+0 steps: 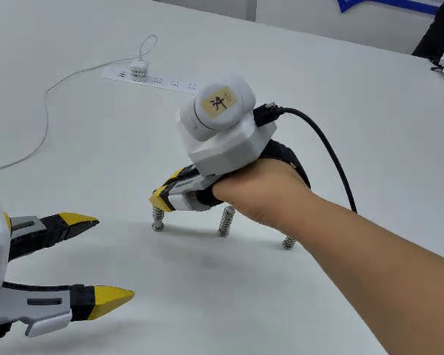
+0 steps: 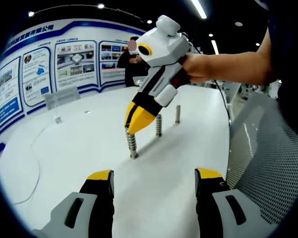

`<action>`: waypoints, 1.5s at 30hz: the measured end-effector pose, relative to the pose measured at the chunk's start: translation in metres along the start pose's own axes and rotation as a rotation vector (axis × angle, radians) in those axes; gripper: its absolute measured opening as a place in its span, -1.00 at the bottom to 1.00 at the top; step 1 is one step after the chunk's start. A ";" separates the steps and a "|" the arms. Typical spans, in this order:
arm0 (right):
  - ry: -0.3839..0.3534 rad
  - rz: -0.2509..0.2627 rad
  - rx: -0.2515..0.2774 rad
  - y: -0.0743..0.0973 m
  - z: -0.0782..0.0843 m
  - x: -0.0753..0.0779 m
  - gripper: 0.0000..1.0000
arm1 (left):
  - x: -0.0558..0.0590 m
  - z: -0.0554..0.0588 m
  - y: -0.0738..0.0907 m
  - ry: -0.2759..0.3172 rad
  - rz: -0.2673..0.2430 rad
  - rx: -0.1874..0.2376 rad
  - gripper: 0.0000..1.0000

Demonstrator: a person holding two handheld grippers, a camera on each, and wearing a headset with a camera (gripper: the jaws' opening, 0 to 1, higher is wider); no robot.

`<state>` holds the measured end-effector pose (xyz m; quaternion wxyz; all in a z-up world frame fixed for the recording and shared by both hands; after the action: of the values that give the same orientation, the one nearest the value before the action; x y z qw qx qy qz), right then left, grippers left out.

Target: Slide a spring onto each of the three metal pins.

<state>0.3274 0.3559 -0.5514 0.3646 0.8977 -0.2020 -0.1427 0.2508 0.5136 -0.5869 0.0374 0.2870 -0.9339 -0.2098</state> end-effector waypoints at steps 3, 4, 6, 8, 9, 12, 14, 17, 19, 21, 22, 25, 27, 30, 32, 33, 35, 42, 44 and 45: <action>-0.004 -0.002 -0.007 -0.003 0.003 0.000 -0.76 | 0.000 0.000 0.000 0.000 0.001 -0.001 0.35; -0.005 -0.004 -0.011 -0.005 0.004 0.000 -0.76 | 0.000 0.000 0.000 0.001 0.001 -0.002 0.35; -0.007 -0.006 -0.016 -0.007 0.005 0.000 -0.76 | 0.000 0.000 0.000 0.000 0.002 -0.003 0.35; -0.010 -0.007 -0.021 -0.008 0.007 0.001 -0.76 | 0.000 0.000 -0.001 0.001 0.002 -0.002 0.35; -0.011 -0.007 -0.022 -0.009 0.007 0.001 -0.76 | 0.000 0.000 -0.001 0.001 0.002 -0.003 0.35; -0.015 -0.007 -0.026 -0.010 0.009 0.002 -0.76 | 0.000 0.001 -0.001 0.003 0.002 -0.003 0.35; -0.018 -0.008 -0.028 -0.011 0.010 0.002 -0.76 | 0.000 0.001 -0.001 0.003 0.002 -0.004 0.35; -0.022 -0.009 -0.026 -0.012 0.011 0.002 -0.76 | 0.000 0.002 -0.001 0.005 0.002 -0.005 0.35; -0.020 -0.009 -0.026 -0.012 0.011 0.002 -0.76 | 0.000 0.002 -0.001 0.005 0.002 -0.005 0.35; -0.018 -0.008 -0.024 -0.012 0.012 0.002 -0.75 | 0.000 0.002 -0.001 0.005 0.002 -0.005 0.35; -0.018 -0.007 -0.023 -0.012 0.012 0.002 -0.75 | 0.000 0.002 -0.001 0.004 0.001 -0.005 0.35; -0.015 -0.005 -0.015 -0.010 0.012 0.001 -0.72 | 0.000 0.001 -0.002 0.005 0.001 -0.003 0.35; -0.008 0.002 -0.007 -0.008 0.012 0.000 -0.66 | 0.000 0.000 -0.002 0.003 0.002 -0.003 0.35; -0.005 0.005 0.001 -0.004 0.011 -0.001 -0.64 | -0.001 -0.001 -0.003 0.006 -0.001 0.001 0.35; -0.002 0.009 0.009 -0.001 0.011 -0.002 -0.63 | -0.001 -0.001 -0.003 0.004 -0.002 0.003 0.35; -0.001 0.011 0.012 0.001 0.012 -0.002 -0.61 | -0.001 -0.002 -0.003 0.003 -0.002 0.003 0.36; -0.003 0.014 0.019 0.004 0.014 -0.003 -0.59 | -0.002 -0.003 -0.004 0.003 -0.003 0.007 0.36; 0.002 0.024 0.043 0.019 0.020 -0.011 -0.54 | -0.003 -0.007 -0.005 0.001 -0.006 0.016 0.36; 0.008 0.027 0.053 0.023 0.021 -0.014 -0.53 | -0.002 -0.009 -0.005 -0.001 -0.004 0.018 0.36; 0.011 0.030 0.056 0.025 0.021 -0.015 -0.53 | -0.002 -0.009 -0.005 -0.002 -0.003 0.020 0.37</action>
<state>0.2989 0.3338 -0.5466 0.3426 0.9052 -0.2172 -0.1268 0.2572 0.5074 -0.5806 0.0332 0.2885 -0.9356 -0.2010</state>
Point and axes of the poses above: the centre of the closed fingertips' face, and the gripper's own axes: y roughly backward along the fingers, x roughly to its right, z roughly out of its underside, the point moved 9 cm from there along y, roughly backward along the fingers, and after that the axes turned 8 degrees about -z, right-handed, at the moved point
